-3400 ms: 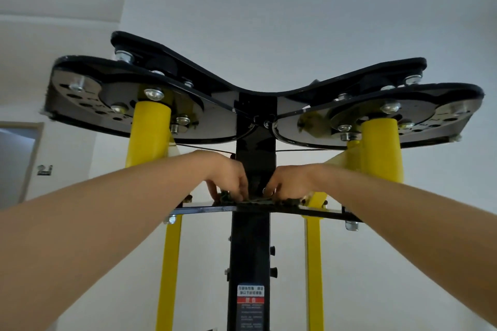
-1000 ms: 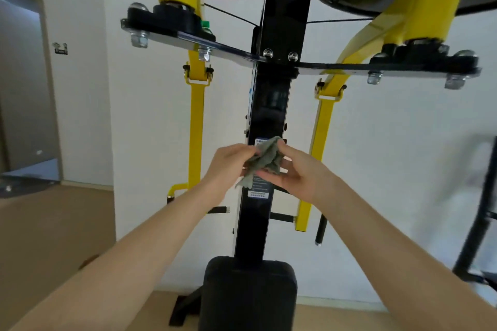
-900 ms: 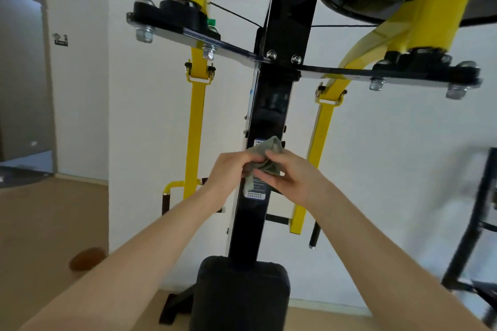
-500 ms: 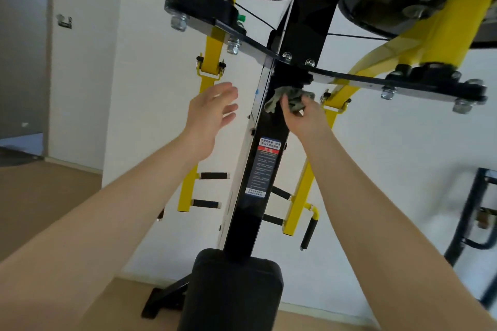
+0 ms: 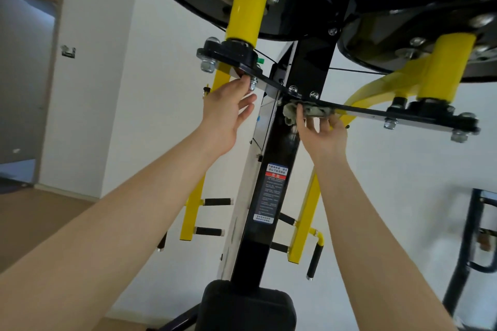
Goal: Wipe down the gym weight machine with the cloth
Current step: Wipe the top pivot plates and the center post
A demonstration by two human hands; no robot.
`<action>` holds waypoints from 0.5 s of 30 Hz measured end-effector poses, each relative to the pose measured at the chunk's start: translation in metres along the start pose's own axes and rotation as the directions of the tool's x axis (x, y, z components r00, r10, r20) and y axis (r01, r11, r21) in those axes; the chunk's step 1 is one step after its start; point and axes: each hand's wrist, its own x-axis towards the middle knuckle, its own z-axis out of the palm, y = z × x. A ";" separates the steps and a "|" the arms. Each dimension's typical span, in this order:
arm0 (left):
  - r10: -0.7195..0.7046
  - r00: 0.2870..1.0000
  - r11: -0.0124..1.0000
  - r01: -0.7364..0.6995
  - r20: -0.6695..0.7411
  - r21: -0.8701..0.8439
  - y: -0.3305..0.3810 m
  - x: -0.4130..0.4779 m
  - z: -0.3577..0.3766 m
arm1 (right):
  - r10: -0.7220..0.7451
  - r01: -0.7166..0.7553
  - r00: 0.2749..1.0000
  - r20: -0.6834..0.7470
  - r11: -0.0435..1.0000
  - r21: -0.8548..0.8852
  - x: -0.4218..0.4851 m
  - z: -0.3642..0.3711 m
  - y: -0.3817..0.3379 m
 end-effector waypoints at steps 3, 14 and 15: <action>-0.009 0.999 0.998 0.006 0.042 0.057 -0.001 0.003 -0.008 | -0.146 0.169 0.985 0.089 0.915 -0.366 0.008 0.015 0.009; 0.088 0.996 0.995 -0.087 0.026 -0.043 0.026 -0.006 -0.049 | 0.294 -0.363 0.931 0.218 0.819 0.444 -0.027 0.077 0.004; 0.113 0.993 0.993 -0.112 0.034 -0.048 0.030 -0.008 -0.051 | 0.258 -0.379 0.920 0.295 0.777 0.503 -0.032 0.077 0.000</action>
